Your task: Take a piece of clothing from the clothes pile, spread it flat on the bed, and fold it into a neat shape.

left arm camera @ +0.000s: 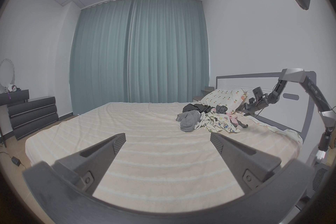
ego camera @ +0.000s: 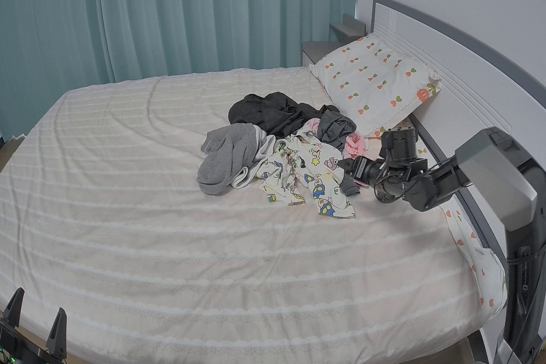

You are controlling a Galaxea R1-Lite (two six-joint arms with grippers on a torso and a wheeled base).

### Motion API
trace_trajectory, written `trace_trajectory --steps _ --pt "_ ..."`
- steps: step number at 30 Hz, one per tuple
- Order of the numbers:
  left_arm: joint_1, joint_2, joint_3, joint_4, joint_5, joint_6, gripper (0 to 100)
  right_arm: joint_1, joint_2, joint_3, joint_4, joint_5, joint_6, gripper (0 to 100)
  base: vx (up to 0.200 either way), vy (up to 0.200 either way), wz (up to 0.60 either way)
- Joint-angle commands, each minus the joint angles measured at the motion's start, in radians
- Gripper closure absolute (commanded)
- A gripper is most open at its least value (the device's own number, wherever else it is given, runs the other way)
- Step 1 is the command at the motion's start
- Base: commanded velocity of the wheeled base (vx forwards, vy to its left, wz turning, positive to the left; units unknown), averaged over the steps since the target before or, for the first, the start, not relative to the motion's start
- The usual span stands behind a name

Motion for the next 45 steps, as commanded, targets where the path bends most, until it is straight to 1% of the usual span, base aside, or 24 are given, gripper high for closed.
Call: trace_trajectory --steps 1,5,7,11,13,14,19,24,29,30,34,39,45 --pt "0.0 -0.01 0.018 0.0 0.0 -0.001 0 0.031 0.164 -0.145 0.068 -0.027 0.003 0 0.0 0.0 0.0" --pt "0.0 -0.01 0.018 0.0 0.0 -0.001 0 0.043 0.204 -0.197 0.097 -0.03 0.0 0 0.0 0.0 0.0" --pt "0.0 -0.01 0.018 0.0 0.0 -0.001 0 0.049 0.225 -0.243 0.152 -0.032 0.0 0 0.0 0.0 0.0" --pt "0.0 -0.01 0.018 0.0 0.0 -0.001 0 0.055 0.253 -0.298 0.181 -0.038 -0.003 0 0.0 0.0 0.0" --pt "0.0 -0.01 0.018 0.0 0.0 -0.001 0 0.055 0.29 -0.371 0.224 -0.078 -0.013 0 0.0 0.0 0.0" --pt "0.0 -0.01 0.018 0.0 0.0 -0.001 0 0.055 0.291 -0.374 0.227 -0.079 -0.013 0 0.0 0.0 0.0" --pt "0.0 -0.01 0.016 0.0 0.0 -0.001 0 0.057 0.365 -0.522 0.324 -0.125 -0.022 0 0.0 0.0 0.0" --pt "0.0 -0.01 0.018 0.0 0.0 -0.001 0 0.057 0.426 -0.522 0.419 -0.177 -0.04 0 0.0 0.0 0.0" --pt "0.0 -0.01 0.018 0.0 0.0 -0.001 0 0.064 0.482 -0.522 0.456 -0.183 -0.049 0 0.0 0.0 0.0" --pt "0.0 -0.01 0.018 0.0 0.0 0.001 0 0.067 0.494 -0.522 0.456 -0.19 -0.043 100 0.0 0.0 0.0" --pt "0.0 -0.01 0.018 0.0 0.0 -0.001 0 0.069 0.466 -0.522 0.456 -0.236 -0.023 100 0.0 0.0 0.0" --pt "0.0 -0.01 0.018 0.0 0.0 -0.001 0 0.077 0.347 -0.522 0.46 -0.233 -0.031 100 0.0 0.0 0.0" --pt "0.0 -0.01 0.018 0.0 0.0 -0.001 0 0.089 0.311 -0.522 0.456 -0.236 -0.049 100 0.0 0.0 0.0"
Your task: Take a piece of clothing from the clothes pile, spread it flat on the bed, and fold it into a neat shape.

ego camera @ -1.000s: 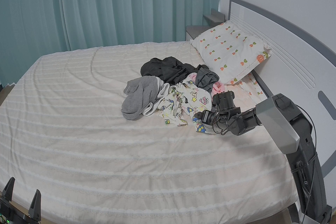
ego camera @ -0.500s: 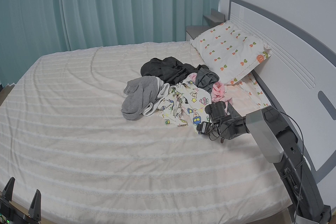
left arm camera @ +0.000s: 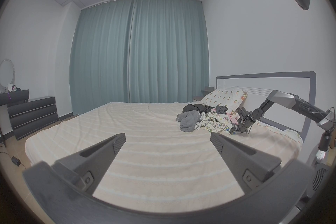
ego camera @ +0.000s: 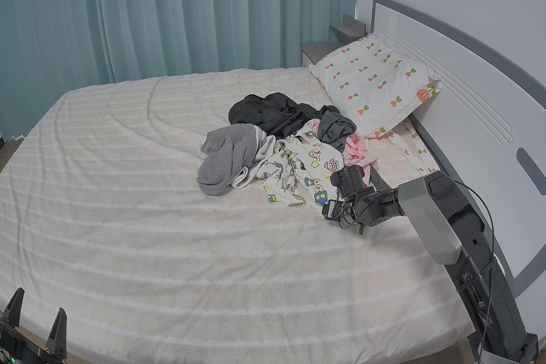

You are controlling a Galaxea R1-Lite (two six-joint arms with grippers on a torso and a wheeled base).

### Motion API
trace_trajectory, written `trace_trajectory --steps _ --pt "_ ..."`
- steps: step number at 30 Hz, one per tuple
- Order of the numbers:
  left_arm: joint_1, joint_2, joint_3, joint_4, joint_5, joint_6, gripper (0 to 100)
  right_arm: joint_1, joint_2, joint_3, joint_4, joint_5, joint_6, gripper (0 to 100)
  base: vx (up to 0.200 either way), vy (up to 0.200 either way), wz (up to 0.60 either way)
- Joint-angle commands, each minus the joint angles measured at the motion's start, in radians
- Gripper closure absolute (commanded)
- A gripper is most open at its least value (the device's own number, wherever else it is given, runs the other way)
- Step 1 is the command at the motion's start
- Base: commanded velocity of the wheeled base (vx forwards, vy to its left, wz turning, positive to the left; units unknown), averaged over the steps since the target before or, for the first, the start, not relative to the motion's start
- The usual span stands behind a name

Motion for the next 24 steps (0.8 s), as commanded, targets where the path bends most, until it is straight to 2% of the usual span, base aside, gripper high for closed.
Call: trace_trajectory --steps 1,13,17,20,24 --pt "0.0 -0.01 0.018 0.0 0.0 -0.001 0 0.012 -0.063 -0.003 -0.022 -0.004 -0.011 100 0.0 0.0 0.0" --pt "0.0 -0.01 0.018 0.0 0.0 0.001 0 0.021 -0.141 -0.003 -0.029 0.005 0.002 100 0.0 0.0 0.0" --pt "0.0 -0.01 0.018 0.0 0.0 -0.001 0 0.032 -0.254 0.207 -0.08 0.059 0.003 100 0.0 0.0 0.0" --pt "0.0 -0.01 0.018 0.0 0.0 -0.001 0 0.043 -0.346 0.422 -0.195 0.106 -0.011 100 0.0 0.0 0.0" --pt "0.0 -0.01 0.018 0.0 0.0 -0.001 0 0.053 -0.429 0.652 -0.304 0.129 -0.032 100 0.0 0.0 0.0"
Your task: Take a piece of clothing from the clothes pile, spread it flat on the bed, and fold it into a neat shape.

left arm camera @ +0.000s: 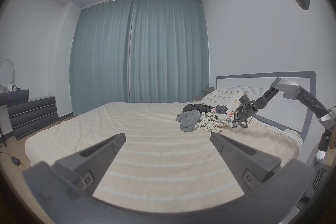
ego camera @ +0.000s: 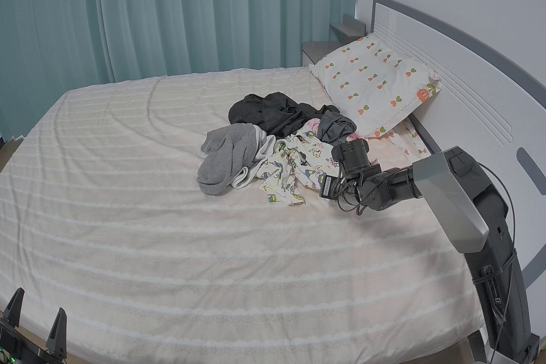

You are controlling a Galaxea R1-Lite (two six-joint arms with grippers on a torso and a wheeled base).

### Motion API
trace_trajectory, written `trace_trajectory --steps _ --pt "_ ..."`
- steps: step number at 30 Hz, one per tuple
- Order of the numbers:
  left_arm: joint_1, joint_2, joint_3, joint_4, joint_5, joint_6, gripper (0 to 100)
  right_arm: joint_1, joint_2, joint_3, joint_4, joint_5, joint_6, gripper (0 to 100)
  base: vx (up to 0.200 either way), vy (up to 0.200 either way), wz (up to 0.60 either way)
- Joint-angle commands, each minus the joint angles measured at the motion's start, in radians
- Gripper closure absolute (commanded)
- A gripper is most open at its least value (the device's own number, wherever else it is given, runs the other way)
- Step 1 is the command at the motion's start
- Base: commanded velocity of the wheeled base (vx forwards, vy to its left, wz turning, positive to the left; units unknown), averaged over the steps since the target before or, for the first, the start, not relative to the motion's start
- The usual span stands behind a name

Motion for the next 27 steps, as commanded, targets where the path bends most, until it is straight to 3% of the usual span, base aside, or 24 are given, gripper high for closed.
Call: trace_trajectory --steps 1,5,10,21,27 --pt "0.0 -0.01 0.018 0.0 0.0 -0.001 0 0.024 -0.226 0.432 -0.185 0.07 -0.028 100 0.0 0.0 0.0" --pt "0.0 -0.01 0.018 0.0 0.0 -0.001 0 0.052 -0.322 0.712 -0.354 0.139 -0.038 100 0.0 0.0 0.0" --pt "0.0 -0.01 0.018 0.0 0.0 -0.001 0 0.081 -0.384 0.89 -0.475 0.151 -0.052 100 0.0 0.0 0.0" --pt "0.0 -0.01 0.018 0.0 0.0 -0.001 0 0.15 -0.581 1.329 -0.655 0.251 -0.055 100 0.0 0.0 0.0" --pt "0.0 -0.01 0.018 0.0 0.0 -0.001 0 0.211 -0.679 1.552 -0.894 0.288 -0.054 100 0.0 0.0 0.0"
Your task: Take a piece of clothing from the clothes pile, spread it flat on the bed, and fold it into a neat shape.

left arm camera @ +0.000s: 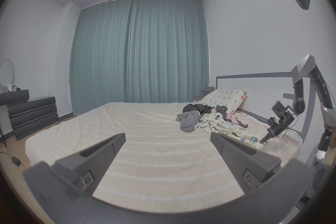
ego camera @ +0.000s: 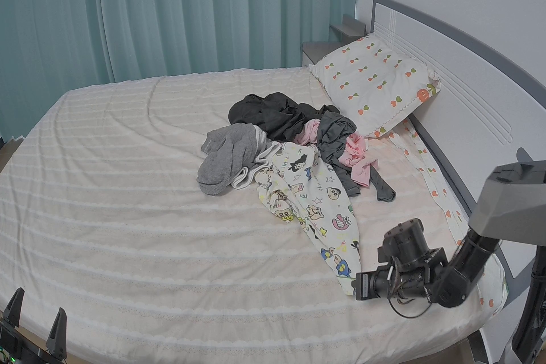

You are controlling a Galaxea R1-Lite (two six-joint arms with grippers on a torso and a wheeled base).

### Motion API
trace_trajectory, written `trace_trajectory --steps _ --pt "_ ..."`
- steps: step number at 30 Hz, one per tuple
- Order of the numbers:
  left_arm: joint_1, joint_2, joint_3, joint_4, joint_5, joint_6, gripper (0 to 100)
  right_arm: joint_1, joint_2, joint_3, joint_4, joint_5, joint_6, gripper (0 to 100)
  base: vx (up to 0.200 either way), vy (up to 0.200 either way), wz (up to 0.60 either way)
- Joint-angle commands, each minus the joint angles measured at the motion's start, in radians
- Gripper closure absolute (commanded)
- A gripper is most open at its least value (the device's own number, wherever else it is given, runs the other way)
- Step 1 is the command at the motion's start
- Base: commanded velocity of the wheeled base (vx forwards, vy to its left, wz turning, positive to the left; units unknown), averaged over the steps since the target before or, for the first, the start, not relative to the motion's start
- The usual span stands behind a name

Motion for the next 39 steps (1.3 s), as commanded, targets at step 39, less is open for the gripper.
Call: trace_trajectory --steps 39 --pt "-0.288 0.969 -0.364 -0.174 -0.426 -0.025 0 0.171 -0.487 0.078 -0.52 0.19 -0.012 100 0.0 0.0 0.0"
